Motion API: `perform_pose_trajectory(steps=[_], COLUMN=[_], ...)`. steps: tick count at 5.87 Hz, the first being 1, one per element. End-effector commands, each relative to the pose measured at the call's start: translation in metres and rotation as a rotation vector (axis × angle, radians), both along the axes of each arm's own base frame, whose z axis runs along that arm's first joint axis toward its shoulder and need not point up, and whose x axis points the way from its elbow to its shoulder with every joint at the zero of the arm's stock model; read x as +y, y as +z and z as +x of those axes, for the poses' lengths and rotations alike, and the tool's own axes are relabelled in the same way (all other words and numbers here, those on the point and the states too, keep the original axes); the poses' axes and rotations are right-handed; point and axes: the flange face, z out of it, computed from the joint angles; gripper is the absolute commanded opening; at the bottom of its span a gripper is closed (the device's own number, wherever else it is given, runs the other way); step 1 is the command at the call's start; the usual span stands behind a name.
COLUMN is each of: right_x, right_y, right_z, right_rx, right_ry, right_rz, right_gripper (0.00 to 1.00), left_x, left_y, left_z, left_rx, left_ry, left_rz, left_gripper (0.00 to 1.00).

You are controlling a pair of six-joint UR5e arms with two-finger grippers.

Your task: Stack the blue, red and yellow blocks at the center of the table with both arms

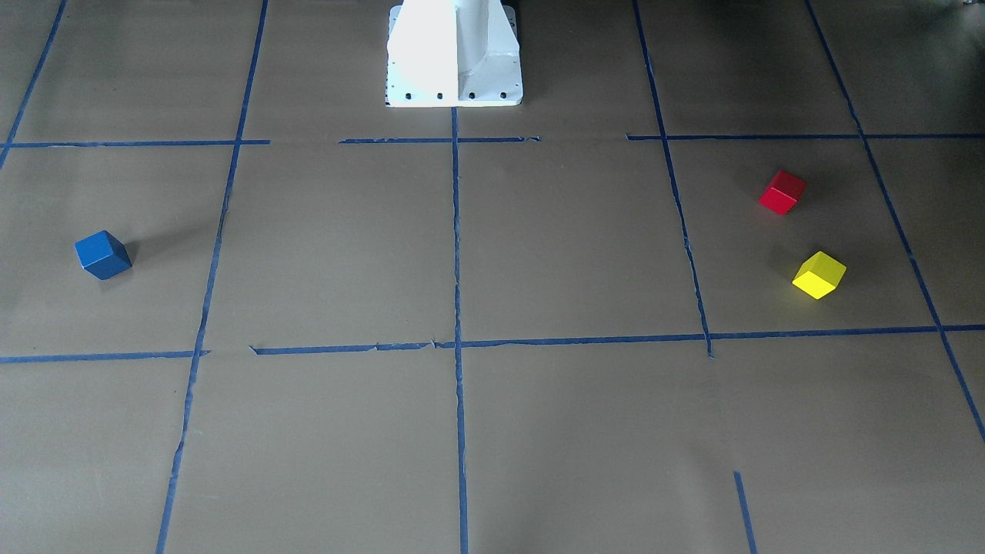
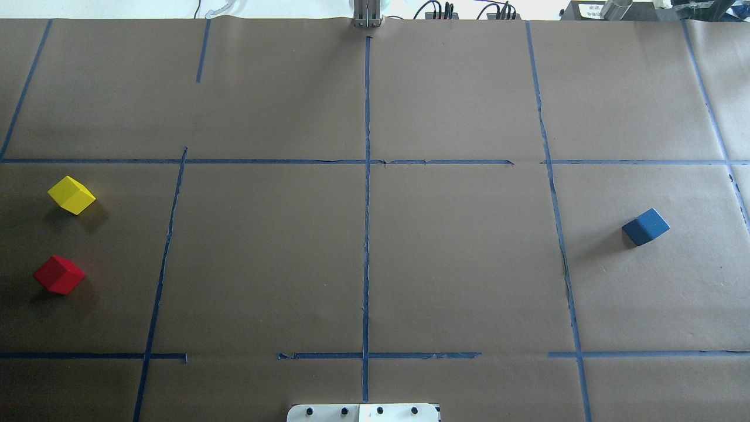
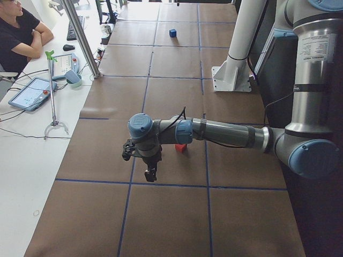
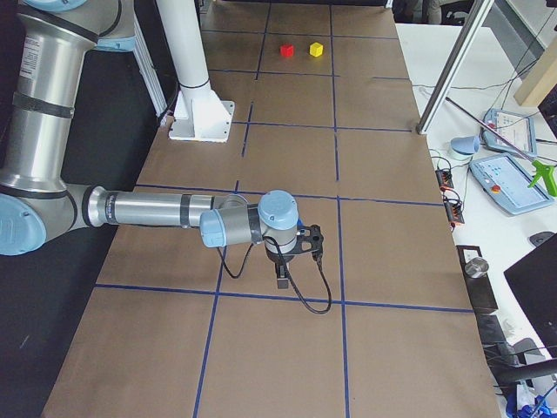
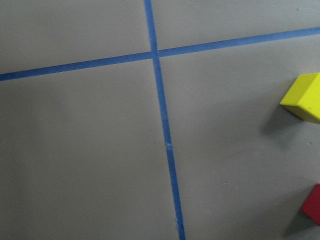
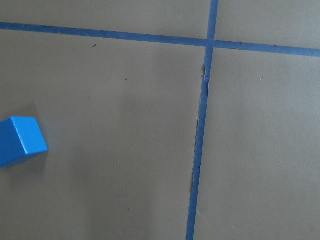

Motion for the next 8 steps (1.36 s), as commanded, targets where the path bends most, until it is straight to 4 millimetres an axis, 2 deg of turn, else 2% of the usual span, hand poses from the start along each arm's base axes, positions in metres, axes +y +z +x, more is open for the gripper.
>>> perform_pose_trajectory(steps=[1, 4, 8], right_x=[0.0, 0.002, -0.003], right_y=[0.001, 0.006, -0.003], right_z=[0.0, 0.0, -0.003], right_rx=[0.0, 0.001, -0.015], right_ry=[-0.004, -0.005, -0.005], right_rz=[0.0, -0.008, 0.063], right_gripper=[1.0, 1.0, 1.0], left_x=[-0.005, 0.0, 0.001], left_y=[-0.008, -0.002, -0.019], left_z=[0.001, 0.001, 0.008], left_rx=[-0.001, -0.003, 0.114], left_ry=[-0.001, 0.001, -0.006], left_rz=[0.012, 0.011, 0.02], left_gripper=[1.0, 1.0, 1.0])
